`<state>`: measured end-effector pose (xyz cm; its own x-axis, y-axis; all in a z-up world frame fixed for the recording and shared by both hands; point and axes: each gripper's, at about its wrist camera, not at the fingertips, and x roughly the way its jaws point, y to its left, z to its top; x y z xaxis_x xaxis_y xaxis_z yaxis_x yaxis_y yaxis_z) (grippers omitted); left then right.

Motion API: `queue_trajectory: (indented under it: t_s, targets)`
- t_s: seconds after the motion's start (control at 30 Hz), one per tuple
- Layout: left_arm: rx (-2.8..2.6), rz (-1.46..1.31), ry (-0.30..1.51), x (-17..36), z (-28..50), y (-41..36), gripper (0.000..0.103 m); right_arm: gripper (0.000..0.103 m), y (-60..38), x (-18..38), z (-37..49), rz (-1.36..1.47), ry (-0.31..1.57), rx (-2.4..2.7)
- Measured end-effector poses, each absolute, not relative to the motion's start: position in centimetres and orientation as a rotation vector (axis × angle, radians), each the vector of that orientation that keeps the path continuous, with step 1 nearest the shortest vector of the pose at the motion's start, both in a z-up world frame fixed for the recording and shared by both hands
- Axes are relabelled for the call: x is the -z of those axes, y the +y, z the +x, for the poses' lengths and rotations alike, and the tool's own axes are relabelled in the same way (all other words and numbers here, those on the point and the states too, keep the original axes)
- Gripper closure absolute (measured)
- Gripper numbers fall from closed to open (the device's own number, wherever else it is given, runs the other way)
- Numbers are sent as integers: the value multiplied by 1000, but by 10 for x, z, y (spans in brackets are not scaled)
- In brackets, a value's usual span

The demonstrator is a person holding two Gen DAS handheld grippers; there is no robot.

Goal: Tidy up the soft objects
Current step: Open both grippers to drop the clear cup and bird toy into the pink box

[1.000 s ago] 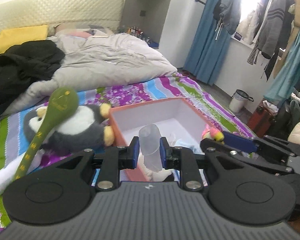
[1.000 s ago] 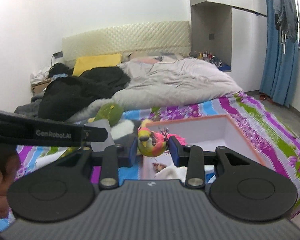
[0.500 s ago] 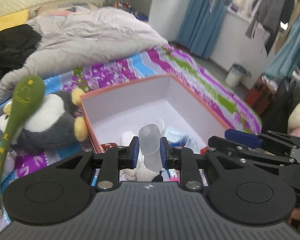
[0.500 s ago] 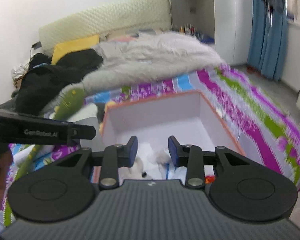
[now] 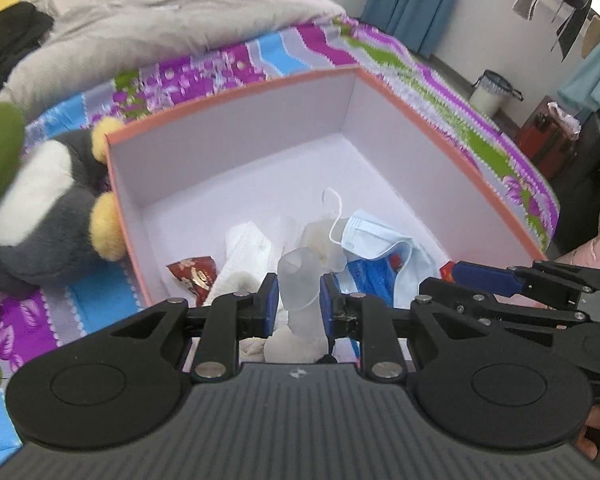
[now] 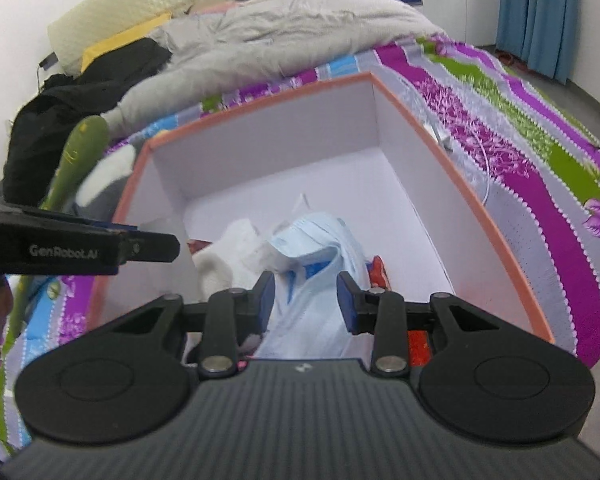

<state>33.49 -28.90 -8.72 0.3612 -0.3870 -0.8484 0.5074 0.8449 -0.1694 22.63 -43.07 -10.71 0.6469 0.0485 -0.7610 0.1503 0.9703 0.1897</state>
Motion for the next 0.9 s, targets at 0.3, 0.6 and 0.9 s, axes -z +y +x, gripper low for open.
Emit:
queue_trajectory:
  t_s: [0.3, 0.6, 0.9]
  targets:
    - [556, 115, 1096, 111, 348, -284, 63, 49, -439, 130, 241, 285, 903, 57]
    - [586, 91, 1007, 63, 330, -269, 54, 49, -434, 100, 230, 278, 847, 83]
    - [621, 68, 859, -17, 288, -241, 54, 49, -414, 28, 199, 223, 721, 101]
